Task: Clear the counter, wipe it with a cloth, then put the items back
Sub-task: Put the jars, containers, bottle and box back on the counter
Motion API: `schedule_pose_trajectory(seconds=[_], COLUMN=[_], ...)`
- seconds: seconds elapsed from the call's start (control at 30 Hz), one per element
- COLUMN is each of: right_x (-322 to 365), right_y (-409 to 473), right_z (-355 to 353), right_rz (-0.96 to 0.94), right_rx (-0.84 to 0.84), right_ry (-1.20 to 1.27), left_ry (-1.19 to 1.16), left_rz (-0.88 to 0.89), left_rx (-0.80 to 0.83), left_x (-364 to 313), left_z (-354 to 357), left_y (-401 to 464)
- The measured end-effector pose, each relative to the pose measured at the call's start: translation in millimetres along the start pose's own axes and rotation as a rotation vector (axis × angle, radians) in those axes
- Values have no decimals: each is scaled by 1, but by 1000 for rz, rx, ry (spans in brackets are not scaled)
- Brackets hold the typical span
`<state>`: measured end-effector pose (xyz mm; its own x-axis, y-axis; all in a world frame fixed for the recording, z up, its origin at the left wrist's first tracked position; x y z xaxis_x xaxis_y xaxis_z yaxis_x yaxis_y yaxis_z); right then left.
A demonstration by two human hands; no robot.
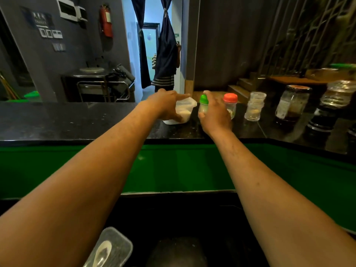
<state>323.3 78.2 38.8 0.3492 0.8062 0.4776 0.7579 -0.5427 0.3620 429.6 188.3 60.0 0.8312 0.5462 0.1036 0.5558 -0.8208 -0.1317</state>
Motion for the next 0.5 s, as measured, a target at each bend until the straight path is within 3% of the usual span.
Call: schedule_pose_trajectory(seconds=[0.17, 0.5], right_x=[-6, -10], right_y=[14, 17], right_z=[6, 12], right_rz=[13, 27], right_rx=[13, 26], right_ry=[-46, -83], left_ry=[161, 10], left_rz=[-20, -2], left_rx=[-172, -248], left_x=[0, 6], left_z=[-7, 8], left_y=[-1, -1])
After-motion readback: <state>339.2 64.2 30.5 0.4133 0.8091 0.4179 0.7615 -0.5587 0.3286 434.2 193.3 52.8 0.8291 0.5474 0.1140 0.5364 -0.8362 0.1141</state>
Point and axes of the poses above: each hand's wrist, its own y-axis towards the middle knuckle, its own z-axis out of the palm, x = y × z, the point moved 9 cm from there along y, towards the middle knuckle, and after that the axes turned 15 degrees about x, right-handed, at the moved point
